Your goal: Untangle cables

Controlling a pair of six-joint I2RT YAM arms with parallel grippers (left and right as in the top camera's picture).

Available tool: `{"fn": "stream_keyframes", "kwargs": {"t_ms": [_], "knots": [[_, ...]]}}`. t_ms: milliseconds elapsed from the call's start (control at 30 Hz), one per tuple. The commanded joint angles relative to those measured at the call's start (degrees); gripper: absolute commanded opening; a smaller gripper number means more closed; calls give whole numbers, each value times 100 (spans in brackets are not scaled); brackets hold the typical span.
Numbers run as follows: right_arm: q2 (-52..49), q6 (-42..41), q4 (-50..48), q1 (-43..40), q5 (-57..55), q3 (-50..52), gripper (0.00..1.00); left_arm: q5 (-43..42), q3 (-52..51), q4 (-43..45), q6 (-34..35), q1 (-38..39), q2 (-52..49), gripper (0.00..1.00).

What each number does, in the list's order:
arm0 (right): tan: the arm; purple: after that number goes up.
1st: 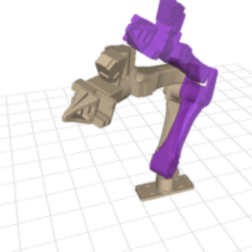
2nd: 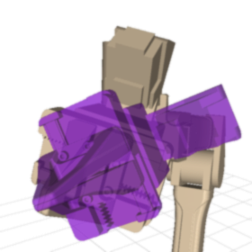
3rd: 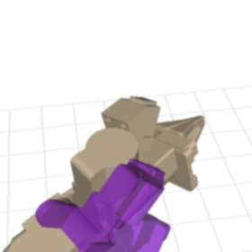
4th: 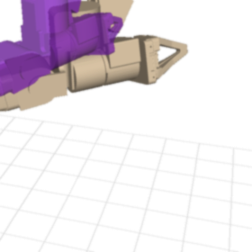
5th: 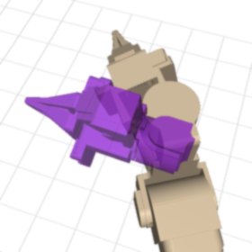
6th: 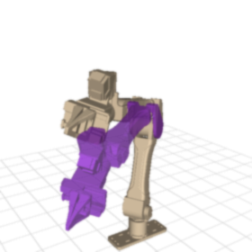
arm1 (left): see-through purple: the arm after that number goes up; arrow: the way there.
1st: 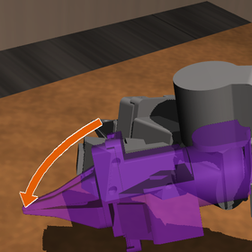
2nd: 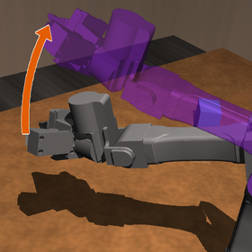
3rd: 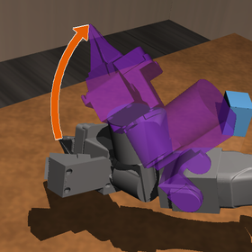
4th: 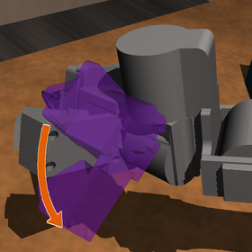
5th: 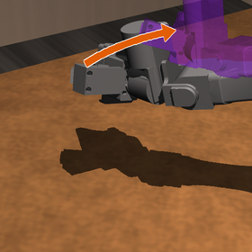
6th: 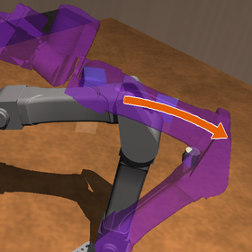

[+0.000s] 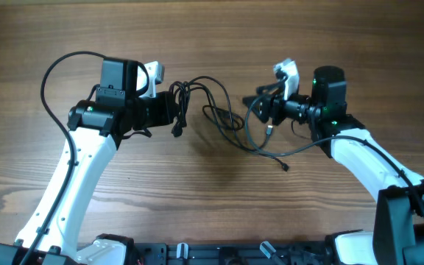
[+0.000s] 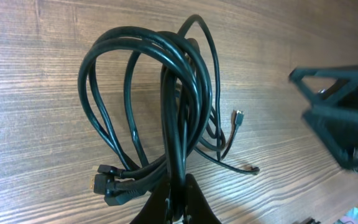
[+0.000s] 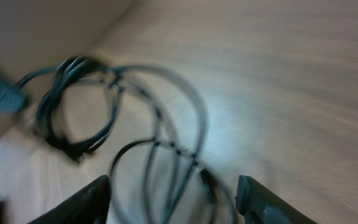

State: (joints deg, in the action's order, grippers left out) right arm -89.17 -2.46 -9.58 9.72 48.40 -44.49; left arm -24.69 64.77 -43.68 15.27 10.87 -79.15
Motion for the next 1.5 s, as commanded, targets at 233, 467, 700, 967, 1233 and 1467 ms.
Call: {"fn": "stream_keyframes", "kwargs": {"t_ms": [233,467,700,967,1233,1467], "knots": [[-52,2874,763,1045,-26,-39,84,9,-4,321,214,26,42,4],[-63,3248,778,1908,-1622,-39,85,9,-4,358,409,28,42,4],[-435,3224,761,1969,-2758,-39,69,9,-4,380,496,28,42,4],[-643,2898,656,1969,-3104,-39,4,9,-4,378,494,28,42,4],[-616,2437,374,1969,-3150,-42,4,11,-4,376,492,28,42,4],[39,2133,278,1969,-3206,-52,4,13,-4,354,490,26,42,4]]}}
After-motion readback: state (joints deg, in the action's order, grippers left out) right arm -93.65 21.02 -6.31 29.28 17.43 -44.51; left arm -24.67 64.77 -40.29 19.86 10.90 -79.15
